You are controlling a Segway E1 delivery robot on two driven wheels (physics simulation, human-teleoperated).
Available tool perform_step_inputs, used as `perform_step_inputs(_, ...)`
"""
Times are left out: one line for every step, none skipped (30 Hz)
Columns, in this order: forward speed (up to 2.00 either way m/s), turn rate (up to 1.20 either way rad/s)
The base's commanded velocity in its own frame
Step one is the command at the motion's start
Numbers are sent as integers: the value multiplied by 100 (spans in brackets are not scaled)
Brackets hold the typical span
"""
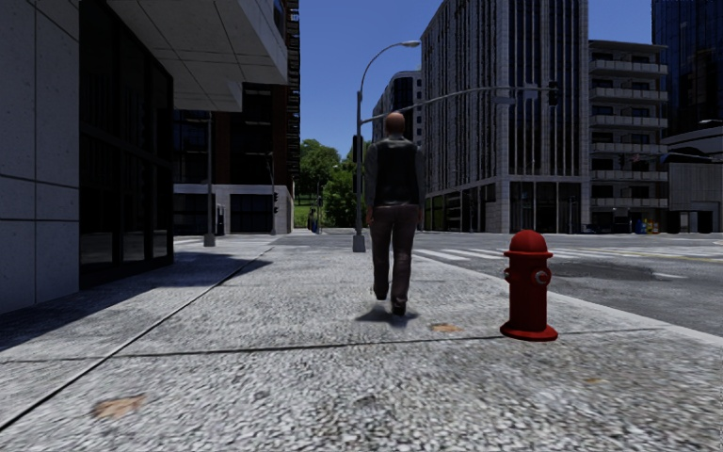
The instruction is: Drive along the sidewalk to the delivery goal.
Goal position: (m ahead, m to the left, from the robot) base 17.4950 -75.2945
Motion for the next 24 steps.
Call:
perform_step_inputs(127, 0)
perform_step_inputs(126, 0)
perform_step_inputs(126, 0)
perform_step_inputs(122, 0)
perform_step_inputs(117, 0)
perform_step_inputs(113, 0)
perform_step_inputs(113, 0)
perform_step_inputs(112, 0)
perform_step_inputs(111, 0)
perform_step_inputs(111, 0)
perform_step_inputs(111, 0)
perform_step_inputs(111, 0)
perform_step_inputs(110, 0)
perform_step_inputs(110, 0)
perform_step_inputs(110, 0)
perform_step_inputs(110, 0)
perform_step_inputs(110, 0)
perform_step_inputs(110, 0)
perform_step_inputs(109, 0)
perform_step_inputs(108, 0)
perform_step_inputs(107, 0)
perform_step_inputs(107, 0)
perform_step_inputs(107, 0)
perform_step_inputs(107, 0)
